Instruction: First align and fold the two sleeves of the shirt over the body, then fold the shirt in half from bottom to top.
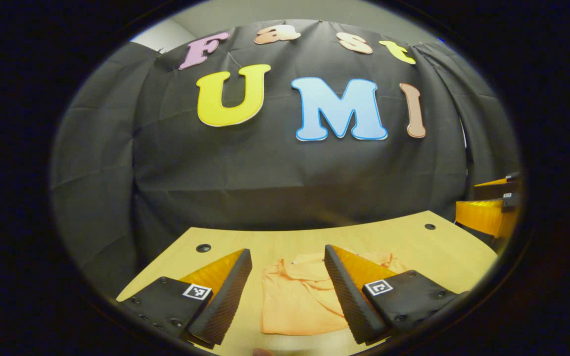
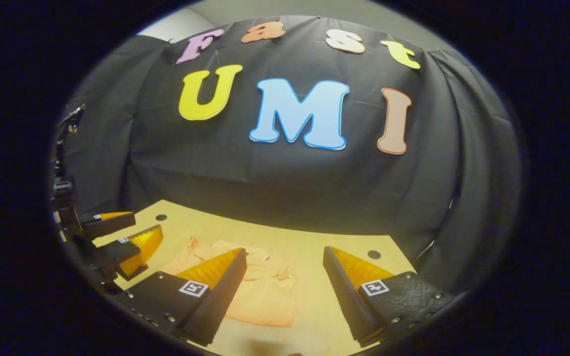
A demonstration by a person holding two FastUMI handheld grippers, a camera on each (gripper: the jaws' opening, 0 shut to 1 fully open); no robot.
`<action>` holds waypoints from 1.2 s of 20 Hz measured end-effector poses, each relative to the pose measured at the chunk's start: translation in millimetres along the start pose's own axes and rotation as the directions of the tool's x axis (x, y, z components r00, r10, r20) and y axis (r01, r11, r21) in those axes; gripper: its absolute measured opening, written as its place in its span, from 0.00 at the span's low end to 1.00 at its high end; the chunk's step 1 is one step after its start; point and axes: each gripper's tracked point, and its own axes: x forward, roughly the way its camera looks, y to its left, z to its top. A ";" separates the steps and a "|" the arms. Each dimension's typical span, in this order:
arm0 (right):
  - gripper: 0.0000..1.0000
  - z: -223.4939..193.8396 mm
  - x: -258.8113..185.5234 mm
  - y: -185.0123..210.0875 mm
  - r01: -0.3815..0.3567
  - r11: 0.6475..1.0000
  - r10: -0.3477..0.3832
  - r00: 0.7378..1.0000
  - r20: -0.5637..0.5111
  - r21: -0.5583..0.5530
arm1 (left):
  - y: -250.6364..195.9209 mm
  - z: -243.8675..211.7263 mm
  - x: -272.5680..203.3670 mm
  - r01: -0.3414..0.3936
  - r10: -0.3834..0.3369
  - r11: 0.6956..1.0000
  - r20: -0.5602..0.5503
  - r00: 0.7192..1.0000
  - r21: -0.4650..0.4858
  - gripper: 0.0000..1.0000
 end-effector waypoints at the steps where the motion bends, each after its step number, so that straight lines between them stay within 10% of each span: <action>1: 0.97 -1.8 -9.2 -3.9 -0.004 1.000 0.004 1.000 0.008 -0.010 | -7.6 4.0 -13.4 -0.002 0.003 1.000 0.019 1.000 -0.013 1.00; 10: 0.96 -4.0 -72.0 -41.1 0.029 0.999 -0.031 0.997 0.078 0.021 | -32.6 38.8 -106.1 -0.046 0.053 0.998 0.138 0.989 -0.048 0.99; 24: 0.96 -6.3 -114.0 -51.7 0.124 0.989 -0.132 0.986 0.098 0.085 | -39.7 48.0 -127.2 0.015 -0.016 1.000 0.154 0.988 0.004 1.00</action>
